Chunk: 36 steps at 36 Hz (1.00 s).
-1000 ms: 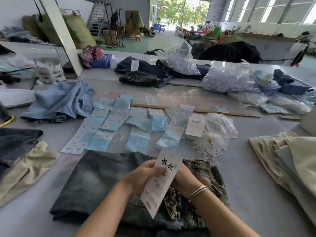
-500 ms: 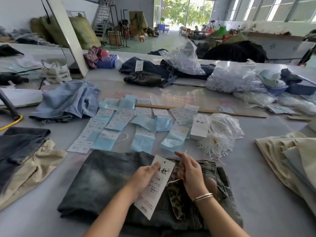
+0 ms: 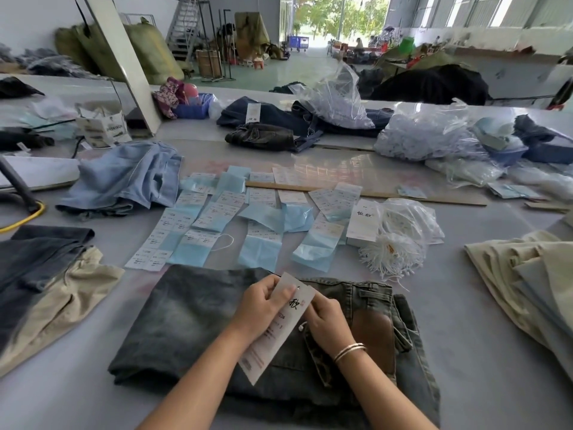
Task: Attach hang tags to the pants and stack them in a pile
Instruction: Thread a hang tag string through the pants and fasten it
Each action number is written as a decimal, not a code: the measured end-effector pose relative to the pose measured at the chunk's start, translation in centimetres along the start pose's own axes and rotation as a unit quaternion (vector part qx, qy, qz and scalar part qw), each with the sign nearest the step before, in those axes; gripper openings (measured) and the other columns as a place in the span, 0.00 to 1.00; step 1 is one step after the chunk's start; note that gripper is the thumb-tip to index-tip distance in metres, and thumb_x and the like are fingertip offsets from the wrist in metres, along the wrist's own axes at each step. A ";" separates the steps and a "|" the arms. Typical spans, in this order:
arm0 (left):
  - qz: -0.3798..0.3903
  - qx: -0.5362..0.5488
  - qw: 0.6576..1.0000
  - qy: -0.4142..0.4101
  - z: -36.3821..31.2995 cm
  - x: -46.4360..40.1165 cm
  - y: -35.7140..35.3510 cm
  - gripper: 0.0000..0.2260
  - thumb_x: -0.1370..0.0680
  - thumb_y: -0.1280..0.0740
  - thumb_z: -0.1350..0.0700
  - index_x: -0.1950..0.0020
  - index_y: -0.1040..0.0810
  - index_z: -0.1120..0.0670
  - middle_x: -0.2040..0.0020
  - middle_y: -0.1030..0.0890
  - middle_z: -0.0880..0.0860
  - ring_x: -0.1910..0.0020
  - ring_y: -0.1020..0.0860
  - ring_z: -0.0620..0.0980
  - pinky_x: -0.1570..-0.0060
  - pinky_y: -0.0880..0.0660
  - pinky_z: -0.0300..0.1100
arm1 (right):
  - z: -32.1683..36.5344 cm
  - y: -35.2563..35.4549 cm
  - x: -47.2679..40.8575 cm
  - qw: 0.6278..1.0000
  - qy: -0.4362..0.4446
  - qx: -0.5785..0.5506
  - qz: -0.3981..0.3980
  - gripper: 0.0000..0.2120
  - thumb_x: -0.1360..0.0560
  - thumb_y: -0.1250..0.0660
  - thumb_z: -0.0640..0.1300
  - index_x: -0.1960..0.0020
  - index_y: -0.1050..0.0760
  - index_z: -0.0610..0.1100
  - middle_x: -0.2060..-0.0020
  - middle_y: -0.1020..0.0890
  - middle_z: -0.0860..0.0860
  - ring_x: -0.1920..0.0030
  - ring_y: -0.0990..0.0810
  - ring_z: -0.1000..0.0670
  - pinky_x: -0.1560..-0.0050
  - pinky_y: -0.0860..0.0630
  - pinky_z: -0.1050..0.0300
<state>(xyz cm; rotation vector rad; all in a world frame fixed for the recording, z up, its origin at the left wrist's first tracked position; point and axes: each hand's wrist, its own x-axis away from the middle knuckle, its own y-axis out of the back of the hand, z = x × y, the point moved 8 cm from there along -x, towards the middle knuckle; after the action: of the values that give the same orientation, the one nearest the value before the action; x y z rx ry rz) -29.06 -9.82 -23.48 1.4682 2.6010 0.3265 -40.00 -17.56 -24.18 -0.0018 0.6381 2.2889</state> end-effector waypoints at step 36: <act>-0.113 -0.170 0.976 -0.072 -1.1 -0.6 2.8 0.05 0.20 0.36 0.56 0.55 0.26 0.50 0.60 0.19 0.46 0.60 0.21 0.39 0.64 0.27 0.28 | -0.8 1.4 -0.2 0.994 -0.065 -0.081 -0.019 0.16 0.23 0.37 0.34 0.45 0.25 0.54 0.64 0.23 0.52 0.68 0.25 0.56 0.60 0.26 0.59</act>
<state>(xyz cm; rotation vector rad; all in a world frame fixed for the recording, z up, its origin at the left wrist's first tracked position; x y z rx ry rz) -26.67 -9.06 -21.66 1.0337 2.4151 0.5797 -40.92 -18.93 -24.22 0.0568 0.3822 2.2767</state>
